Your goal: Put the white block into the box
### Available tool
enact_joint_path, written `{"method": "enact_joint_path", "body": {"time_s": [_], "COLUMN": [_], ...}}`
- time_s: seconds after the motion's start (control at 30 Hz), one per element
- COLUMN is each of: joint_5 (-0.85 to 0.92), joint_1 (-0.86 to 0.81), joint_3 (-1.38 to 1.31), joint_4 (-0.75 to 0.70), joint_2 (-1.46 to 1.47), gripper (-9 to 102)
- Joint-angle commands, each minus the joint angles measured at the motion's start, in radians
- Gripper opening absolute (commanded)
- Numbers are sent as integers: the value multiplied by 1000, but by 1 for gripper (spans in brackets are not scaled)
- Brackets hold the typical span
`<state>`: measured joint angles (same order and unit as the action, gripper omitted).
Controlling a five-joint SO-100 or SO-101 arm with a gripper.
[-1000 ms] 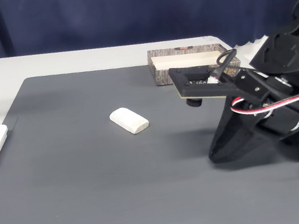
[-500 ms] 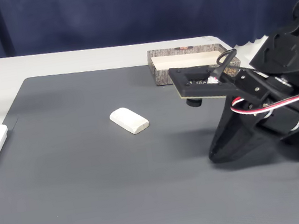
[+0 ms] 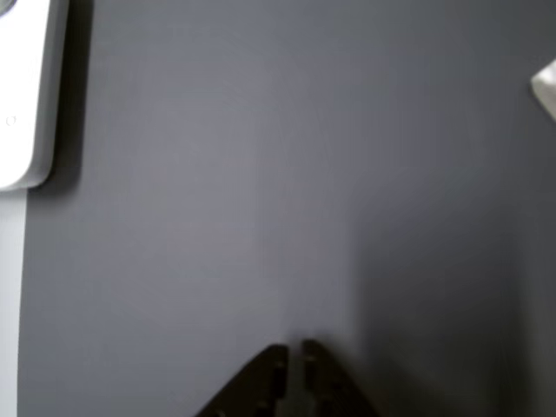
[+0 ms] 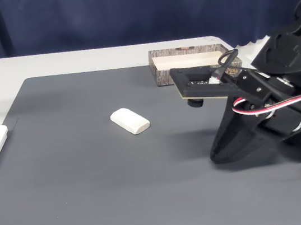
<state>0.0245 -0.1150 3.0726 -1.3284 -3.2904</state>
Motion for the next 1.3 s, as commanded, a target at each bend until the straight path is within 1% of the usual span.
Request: {"method": "enact_joint_path", "body": {"time_s": [0.0, 0.7, 0.83, 0.93, 1.13, 1.27], "joint_5": [9, 9, 9, 12, 11, 3], "joint_1": [0, -3, -25, -75, -58, -77], "joint_3": [20, 20, 20, 20, 20, -2], "joint_4": [-2, -2, 0, 0, 12, 9], "joint_2": [-34, -34, -26, -26, 0, 15], "gripper": [-2, -2, -2, -2, -2, -2]}}
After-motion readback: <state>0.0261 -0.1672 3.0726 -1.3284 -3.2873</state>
